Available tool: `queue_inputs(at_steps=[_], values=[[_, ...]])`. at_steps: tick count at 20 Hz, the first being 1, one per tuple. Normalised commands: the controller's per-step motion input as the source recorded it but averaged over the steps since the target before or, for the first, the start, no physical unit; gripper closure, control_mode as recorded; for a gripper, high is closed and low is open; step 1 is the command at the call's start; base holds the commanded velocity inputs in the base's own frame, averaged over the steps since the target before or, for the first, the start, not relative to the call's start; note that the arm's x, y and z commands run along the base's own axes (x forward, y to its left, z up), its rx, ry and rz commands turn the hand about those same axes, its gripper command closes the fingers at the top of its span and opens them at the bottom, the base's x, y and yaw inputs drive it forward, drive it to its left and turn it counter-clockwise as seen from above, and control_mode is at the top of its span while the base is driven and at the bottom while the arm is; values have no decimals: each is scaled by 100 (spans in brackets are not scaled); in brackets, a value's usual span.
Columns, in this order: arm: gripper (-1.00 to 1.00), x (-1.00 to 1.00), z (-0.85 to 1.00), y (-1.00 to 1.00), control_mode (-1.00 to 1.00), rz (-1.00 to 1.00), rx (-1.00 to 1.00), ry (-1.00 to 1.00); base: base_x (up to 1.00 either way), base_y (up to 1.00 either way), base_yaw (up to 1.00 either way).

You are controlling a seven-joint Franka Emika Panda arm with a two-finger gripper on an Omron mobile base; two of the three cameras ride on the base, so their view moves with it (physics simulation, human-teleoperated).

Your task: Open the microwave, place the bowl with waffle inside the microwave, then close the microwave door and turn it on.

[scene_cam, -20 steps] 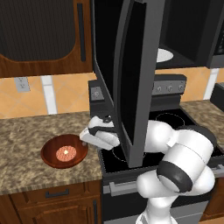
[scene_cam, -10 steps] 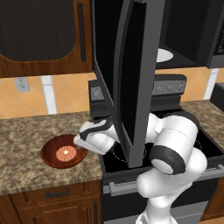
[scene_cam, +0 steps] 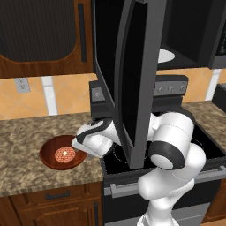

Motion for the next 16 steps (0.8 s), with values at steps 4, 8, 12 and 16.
queue_inputs(at_steps=[4,8,12,16], values=[[100,0,0,0,-100,0,0,0,0,0,0],[100,0,0,0,-100,0,0,0,0,0,0],[100,0,0,0,-100,0,0,0,0,0,0],[100,-16,9,-10,-100,0,0,-1,0,0,0]])
